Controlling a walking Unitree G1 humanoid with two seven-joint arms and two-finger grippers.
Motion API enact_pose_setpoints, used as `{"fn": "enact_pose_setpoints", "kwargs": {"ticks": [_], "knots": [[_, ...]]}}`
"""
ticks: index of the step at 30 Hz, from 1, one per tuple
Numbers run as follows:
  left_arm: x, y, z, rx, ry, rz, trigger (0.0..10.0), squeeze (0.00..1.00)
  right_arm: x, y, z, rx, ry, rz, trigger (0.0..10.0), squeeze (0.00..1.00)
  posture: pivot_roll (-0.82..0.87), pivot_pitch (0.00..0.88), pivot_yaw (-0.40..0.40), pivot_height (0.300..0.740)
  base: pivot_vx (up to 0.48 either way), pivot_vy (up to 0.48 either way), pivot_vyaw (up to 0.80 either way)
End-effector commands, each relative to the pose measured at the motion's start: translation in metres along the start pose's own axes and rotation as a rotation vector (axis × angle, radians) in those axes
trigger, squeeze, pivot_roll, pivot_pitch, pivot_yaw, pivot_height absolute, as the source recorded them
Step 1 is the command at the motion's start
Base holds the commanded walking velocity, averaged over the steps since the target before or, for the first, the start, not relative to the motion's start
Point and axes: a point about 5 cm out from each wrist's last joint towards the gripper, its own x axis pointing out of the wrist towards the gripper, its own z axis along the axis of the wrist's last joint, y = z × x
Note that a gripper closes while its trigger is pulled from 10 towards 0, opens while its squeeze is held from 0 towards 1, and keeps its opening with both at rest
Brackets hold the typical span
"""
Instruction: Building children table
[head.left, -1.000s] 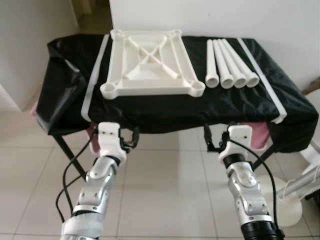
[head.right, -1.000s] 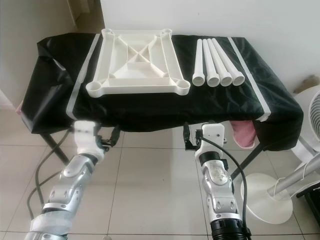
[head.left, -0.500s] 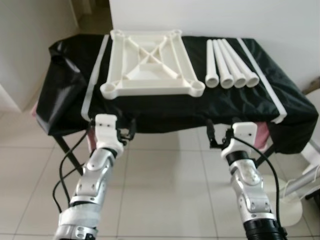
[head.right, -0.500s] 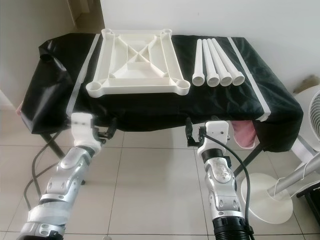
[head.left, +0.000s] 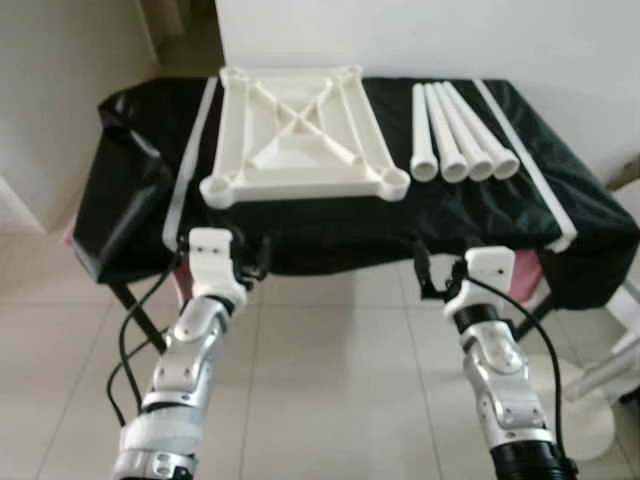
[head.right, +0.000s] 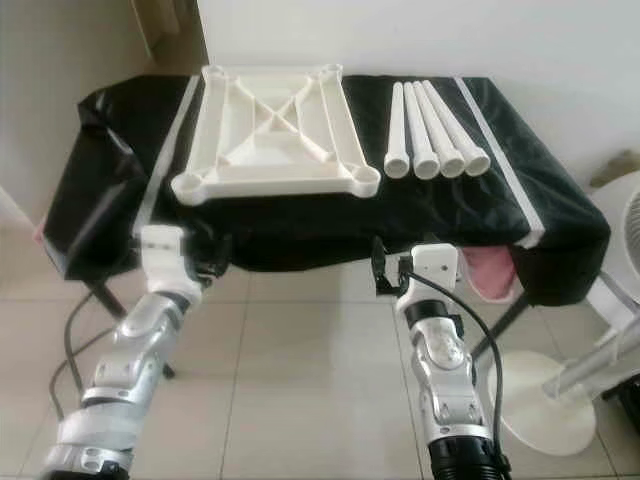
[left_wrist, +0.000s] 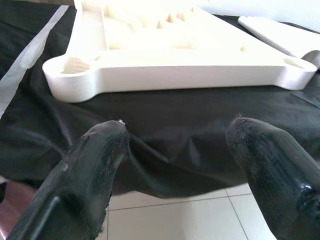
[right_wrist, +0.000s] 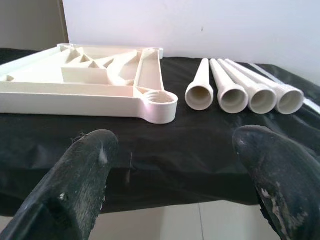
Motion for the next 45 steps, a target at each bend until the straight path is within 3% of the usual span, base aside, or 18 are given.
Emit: {"fn": "enact_pose_setpoints", "kwargs": {"ticks": [1, 45], "knots": [[0.0006, -0.0031, -0.0026, -0.008, 0.003, -0.056, 10.0, 0.0, -0.0002, -0.0013, -0.0036, -0.011, 0.012, -0.001, 10.0, 0.0, -0.05, 0.045, 0.009, 0.74, 0.266, 0.0, 0.0], [-0.002, -0.0001, 0.0, -0.009, -0.008, -0.052, 10.0, 0.0, 0.0071, -0.003, -0.0069, -0.032, 0.009, 0.032, 10.0, 0.0, -0.03, 0.015, 0.004, 0.74, 0.269, 0.0, 0.0]]}}
